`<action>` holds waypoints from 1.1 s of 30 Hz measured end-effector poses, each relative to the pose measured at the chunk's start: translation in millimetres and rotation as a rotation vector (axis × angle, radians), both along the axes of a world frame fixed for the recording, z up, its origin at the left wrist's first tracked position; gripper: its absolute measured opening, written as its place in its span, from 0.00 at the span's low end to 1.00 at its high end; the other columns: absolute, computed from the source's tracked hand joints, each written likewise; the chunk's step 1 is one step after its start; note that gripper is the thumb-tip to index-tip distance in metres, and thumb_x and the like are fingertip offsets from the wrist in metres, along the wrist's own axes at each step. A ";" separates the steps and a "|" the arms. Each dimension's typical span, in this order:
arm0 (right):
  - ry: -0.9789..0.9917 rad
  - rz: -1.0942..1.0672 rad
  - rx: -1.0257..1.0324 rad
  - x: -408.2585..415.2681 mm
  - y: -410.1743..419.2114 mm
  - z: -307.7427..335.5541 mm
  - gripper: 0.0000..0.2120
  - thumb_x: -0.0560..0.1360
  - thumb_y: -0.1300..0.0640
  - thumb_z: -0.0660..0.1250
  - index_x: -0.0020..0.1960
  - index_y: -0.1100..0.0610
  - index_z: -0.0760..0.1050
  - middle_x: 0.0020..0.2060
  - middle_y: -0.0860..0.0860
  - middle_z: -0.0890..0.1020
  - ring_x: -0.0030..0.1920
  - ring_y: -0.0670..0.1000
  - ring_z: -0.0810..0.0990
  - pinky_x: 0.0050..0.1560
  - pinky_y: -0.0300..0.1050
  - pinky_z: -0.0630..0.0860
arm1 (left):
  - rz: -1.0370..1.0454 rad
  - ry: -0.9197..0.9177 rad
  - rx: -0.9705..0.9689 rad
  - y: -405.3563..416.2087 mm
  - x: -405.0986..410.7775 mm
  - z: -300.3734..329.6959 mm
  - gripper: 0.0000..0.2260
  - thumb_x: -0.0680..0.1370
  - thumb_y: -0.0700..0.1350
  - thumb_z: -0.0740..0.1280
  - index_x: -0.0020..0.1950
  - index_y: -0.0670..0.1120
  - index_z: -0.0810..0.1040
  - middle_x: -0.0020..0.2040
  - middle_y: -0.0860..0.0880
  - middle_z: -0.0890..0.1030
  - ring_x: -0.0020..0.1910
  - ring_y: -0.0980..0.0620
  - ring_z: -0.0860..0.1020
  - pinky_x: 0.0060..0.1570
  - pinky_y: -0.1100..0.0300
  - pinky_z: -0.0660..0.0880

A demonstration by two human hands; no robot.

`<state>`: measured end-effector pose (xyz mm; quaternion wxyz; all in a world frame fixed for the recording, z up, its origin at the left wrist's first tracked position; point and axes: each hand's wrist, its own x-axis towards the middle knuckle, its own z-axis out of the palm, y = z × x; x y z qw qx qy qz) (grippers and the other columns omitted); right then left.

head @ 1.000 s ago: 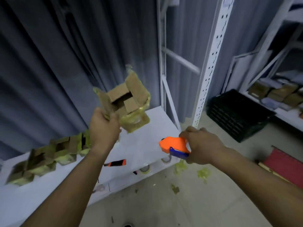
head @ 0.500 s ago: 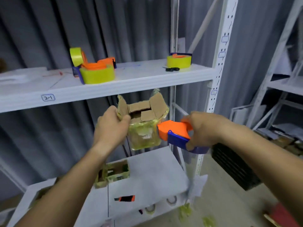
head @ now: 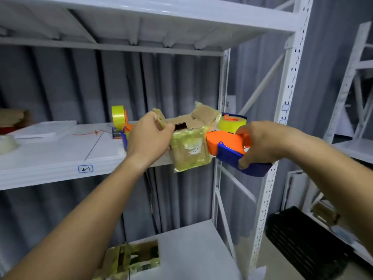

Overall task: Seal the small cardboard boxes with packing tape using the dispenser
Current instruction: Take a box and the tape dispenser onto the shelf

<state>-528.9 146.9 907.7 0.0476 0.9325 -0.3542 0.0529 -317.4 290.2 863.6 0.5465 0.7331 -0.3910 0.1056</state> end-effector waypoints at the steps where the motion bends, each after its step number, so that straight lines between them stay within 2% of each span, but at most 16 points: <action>1: -0.004 -0.016 -0.009 6.8 -2.5 3.6 0.22 0.60 0.39 0.77 0.43 0.46 0.68 0.41 0.44 0.76 0.45 0.53 0.77 0.49 0.51 0.80 | 0.015 -0.036 0.000 -6.3 7.9 4.3 0.08 0.73 0.51 0.64 0.40 0.48 0.71 0.34 0.49 0.82 0.35 0.46 0.84 0.39 0.44 0.81; 4: 0.005 -0.061 -0.042 30.0 -12.0 8.9 0.23 0.60 0.39 0.77 0.45 0.45 0.68 0.42 0.44 0.75 0.46 0.54 0.78 0.49 0.51 0.80 | 0.073 -0.161 0.010 -25.3 34.0 10.1 0.09 0.75 0.51 0.64 0.39 0.50 0.68 0.32 0.52 0.78 0.37 0.47 0.79 0.32 0.52 0.71; 7: 0.006 -0.106 -0.081 53.6 -21.5 9.6 0.25 0.60 0.39 0.76 0.51 0.43 0.70 0.45 0.44 0.75 0.48 0.54 0.78 0.46 0.50 0.79 | 0.086 -0.261 -0.002 -42.8 59.9 11.4 0.10 0.75 0.52 0.63 0.39 0.50 0.66 0.30 0.52 0.76 0.36 0.45 0.75 0.30 0.54 0.62; 9: 0.001 -0.121 -0.139 69.3 -28.1 8.0 0.25 0.59 0.41 0.75 0.53 0.42 0.71 0.48 0.45 0.74 0.47 0.54 0.77 0.41 0.47 0.75 | 0.108 -0.338 0.016 -52.6 75.4 12.0 0.09 0.76 0.53 0.61 0.42 0.51 0.66 0.32 0.51 0.77 0.35 0.44 0.74 0.30 0.53 0.62; 11: -0.007 -0.116 -0.198 83.0 -36.1 4.6 0.31 0.58 0.42 0.73 0.60 0.41 0.71 0.50 0.45 0.74 0.46 0.55 0.76 0.37 0.46 0.72 | 0.151 -0.444 0.045 -62.5 89.5 10.7 0.07 0.76 0.54 0.60 0.45 0.52 0.65 0.34 0.48 0.78 0.35 0.41 0.71 0.33 0.53 0.64; 14: 0.015 -0.089 -0.247 96.5 -50.1 -3.5 0.40 0.60 0.38 0.72 0.70 0.35 0.63 0.59 0.44 0.74 0.52 0.57 0.75 0.44 0.51 0.77 | 0.195 -0.574 0.087 -77.1 102.6 2.8 0.06 0.78 0.51 0.60 0.53 0.52 0.69 0.32 0.46 0.78 0.32 0.41 0.67 0.32 0.53 0.65; 15: 0.031 -0.078 -0.247 100.2 -55.0 -6.0 0.40 0.62 0.37 0.73 0.71 0.33 0.60 0.60 0.44 0.73 0.53 0.57 0.74 0.47 0.53 0.79 | 0.203 -0.601 0.105 -81.5 104.4 -0.5 0.07 0.79 0.50 0.59 0.56 0.51 0.70 0.31 0.46 0.77 0.31 0.41 0.67 0.30 0.53 0.64; 17: 0.070 -0.062 -0.225 108.2 -65.3 -9.6 0.42 0.62 0.39 0.75 0.70 0.32 0.58 0.58 0.44 0.71 0.52 0.57 0.72 0.47 0.54 0.80 | 0.167 -0.639 0.106 -90.2 106.3 -5.4 0.07 0.81 0.49 0.59 0.57 0.51 0.70 0.32 0.48 0.73 0.31 0.40 0.69 0.30 0.53 0.63; 19: 0.109 -0.042 -0.206 116.1 -76.3 -12.2 0.44 0.61 0.43 0.76 0.69 0.33 0.56 0.55 0.45 0.68 0.53 0.57 0.72 0.43 0.53 0.79 | 0.067 -0.620 0.060 -100.3 109.3 -7.4 0.03 0.82 0.48 0.59 0.54 0.50 0.70 0.42 0.47 0.73 0.36 0.41 0.73 0.34 0.52 0.65; 21: 0.106 -0.010 -0.233 120.7 -88.2 -13.6 0.43 0.63 0.40 0.75 0.70 0.33 0.53 0.55 0.45 0.68 0.55 0.57 0.72 0.43 0.52 0.77 | -0.017 -0.579 0.027 -109.4 113.8 -8.4 0.04 0.83 0.47 0.59 0.49 0.50 0.67 0.48 0.49 0.71 0.40 0.43 0.73 0.38 0.52 0.65; 23: 0.078 0.022 -0.271 122.3 -100.9 -12.4 0.44 0.64 0.40 0.74 0.70 0.32 0.48 0.56 0.46 0.69 0.56 0.59 0.73 0.44 0.51 0.78 | -0.056 -0.557 0.047 -116.1 116.0 -12.5 0.09 0.83 0.50 0.59 0.45 0.51 0.63 0.43 0.51 0.71 0.41 0.46 0.72 0.38 0.53 0.62; 25: 0.064 0.058 -0.270 123.8 -112.7 -10.2 0.48 0.64 0.44 0.75 0.69 0.30 0.42 0.57 0.47 0.69 0.55 0.59 0.73 0.42 0.51 0.78 | -0.063 -0.536 0.064 -120.4 113.0 -18.3 0.14 0.82 0.59 0.60 0.44 0.52 0.62 0.41 0.53 0.71 0.41 0.49 0.71 0.39 0.54 0.62; 28: 0.067 0.120 -0.252 128.3 -128.7 -7.6 0.55 0.62 0.49 0.75 0.69 0.28 0.36 0.55 0.47 0.68 0.53 0.58 0.71 0.39 0.50 0.77 | -0.014 -0.481 0.069 -130.4 106.2 -21.6 0.23 0.73 0.72 0.61 0.43 0.54 0.62 0.42 0.56 0.69 0.41 0.54 0.67 0.38 0.58 0.59; 30: 0.053 0.158 -0.257 131.5 -138.2 -7.7 0.55 0.63 0.47 0.75 0.69 0.28 0.35 0.55 0.47 0.68 0.52 0.58 0.70 0.39 0.50 0.76 | 0.044 -0.432 0.063 -137.8 102.7 -19.5 0.26 0.69 0.76 0.62 0.41 0.55 0.60 0.41 0.57 0.68 0.40 0.54 0.67 0.35 0.58 0.59; 33: 0.038 0.203 -0.241 134.7 -148.8 -10.4 0.54 0.62 0.45 0.74 0.67 0.28 0.34 0.55 0.47 0.67 0.51 0.57 0.68 0.38 0.50 0.76 | 0.108 -0.432 0.068 -145.2 98.9 -18.4 0.27 0.67 0.76 0.65 0.39 0.55 0.58 0.40 0.56 0.67 0.40 0.52 0.67 0.34 0.57 0.58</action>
